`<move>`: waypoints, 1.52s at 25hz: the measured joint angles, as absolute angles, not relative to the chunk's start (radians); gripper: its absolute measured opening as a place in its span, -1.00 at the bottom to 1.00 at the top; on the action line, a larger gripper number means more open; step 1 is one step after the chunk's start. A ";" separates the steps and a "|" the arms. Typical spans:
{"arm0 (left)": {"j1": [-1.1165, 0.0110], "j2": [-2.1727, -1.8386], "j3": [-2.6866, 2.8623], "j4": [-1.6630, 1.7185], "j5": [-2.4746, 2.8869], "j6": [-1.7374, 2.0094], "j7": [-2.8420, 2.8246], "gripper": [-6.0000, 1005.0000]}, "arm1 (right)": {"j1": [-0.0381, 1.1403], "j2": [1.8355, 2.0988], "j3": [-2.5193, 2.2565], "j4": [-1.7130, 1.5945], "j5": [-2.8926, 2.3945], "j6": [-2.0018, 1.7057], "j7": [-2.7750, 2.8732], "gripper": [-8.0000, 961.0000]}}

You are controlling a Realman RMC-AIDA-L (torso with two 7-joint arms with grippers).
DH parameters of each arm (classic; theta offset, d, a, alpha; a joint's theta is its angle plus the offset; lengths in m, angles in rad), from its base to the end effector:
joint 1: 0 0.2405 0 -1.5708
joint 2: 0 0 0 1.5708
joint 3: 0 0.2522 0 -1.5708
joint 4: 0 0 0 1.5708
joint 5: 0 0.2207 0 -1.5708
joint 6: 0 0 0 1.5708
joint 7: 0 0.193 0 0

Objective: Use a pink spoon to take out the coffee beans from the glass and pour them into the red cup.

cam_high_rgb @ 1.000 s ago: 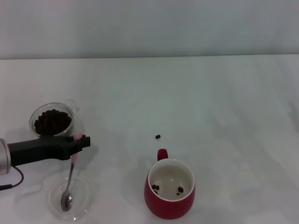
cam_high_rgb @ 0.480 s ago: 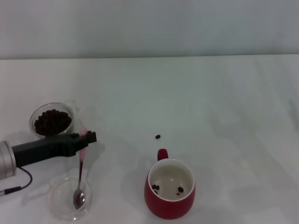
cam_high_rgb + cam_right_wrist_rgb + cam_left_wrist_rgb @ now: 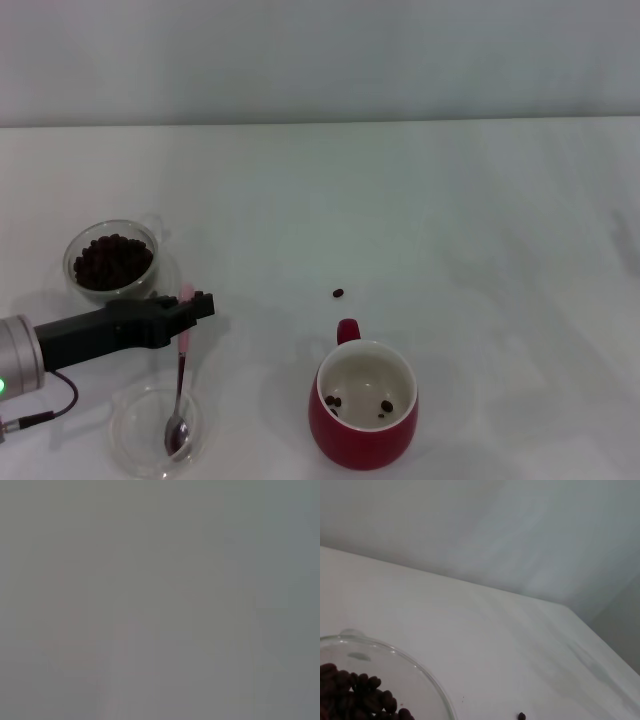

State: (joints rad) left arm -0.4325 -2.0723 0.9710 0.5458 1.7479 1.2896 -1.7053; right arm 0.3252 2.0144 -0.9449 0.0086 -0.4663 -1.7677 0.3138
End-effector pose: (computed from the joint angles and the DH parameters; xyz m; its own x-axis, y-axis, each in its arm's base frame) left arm -0.2806 0.3470 -0.0771 0.4908 0.6831 0.5408 0.8159 -0.5781 -0.0103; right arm 0.3262 0.3058 0.0794 0.6124 0.4453 -0.6532 -0.6777 -0.1297 -0.7238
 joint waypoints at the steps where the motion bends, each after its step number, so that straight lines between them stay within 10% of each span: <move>1: -0.432 -2.072 0.971 0.545 1.748 1.290 -1.702 -0.72 | 0.326 2.014 -0.945 0.007 -0.466 -1.766 0.314 0.29; 38: -0.358 -2.071 0.817 0.691 1.473 1.441 -1.208 -0.23 | 0.331 2.014 -0.944 -0.012 -0.466 -1.745 0.318 0.29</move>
